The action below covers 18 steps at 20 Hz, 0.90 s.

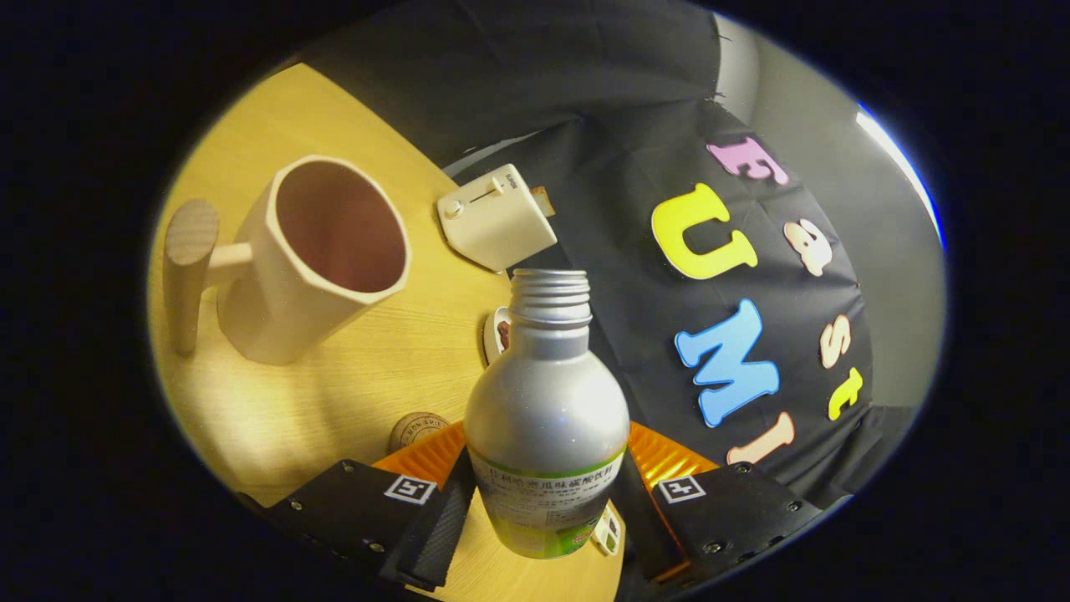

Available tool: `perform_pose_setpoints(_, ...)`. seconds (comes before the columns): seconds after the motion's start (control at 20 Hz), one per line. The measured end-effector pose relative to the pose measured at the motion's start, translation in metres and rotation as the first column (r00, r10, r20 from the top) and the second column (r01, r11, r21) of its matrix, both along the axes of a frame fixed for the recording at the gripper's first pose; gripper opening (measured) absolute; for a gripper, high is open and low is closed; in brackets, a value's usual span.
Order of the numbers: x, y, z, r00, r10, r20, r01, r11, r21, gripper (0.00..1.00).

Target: Take the bottle from table, then pour the juice into the cup, finally place the bottle on the coaster

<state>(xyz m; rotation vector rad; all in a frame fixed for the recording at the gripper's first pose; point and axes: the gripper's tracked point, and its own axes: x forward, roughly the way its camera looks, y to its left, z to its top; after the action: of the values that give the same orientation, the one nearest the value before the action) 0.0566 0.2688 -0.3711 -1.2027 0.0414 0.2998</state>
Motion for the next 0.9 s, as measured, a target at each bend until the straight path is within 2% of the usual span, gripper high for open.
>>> perform_pose_setpoints(0.3,0.000,0.015,0.013,0.990,0.070,0.124,-0.044,0.978,-0.204,0.81)
perform_pose_setpoints(0.65,0.002,0.017,0.021,0.974,0.123,0.191,-0.048,0.934,-0.355,0.81)
perform_pose_setpoints(0.9,0.005,0.018,0.026,0.965,0.154,0.212,-0.052,0.906,-0.420,0.81)
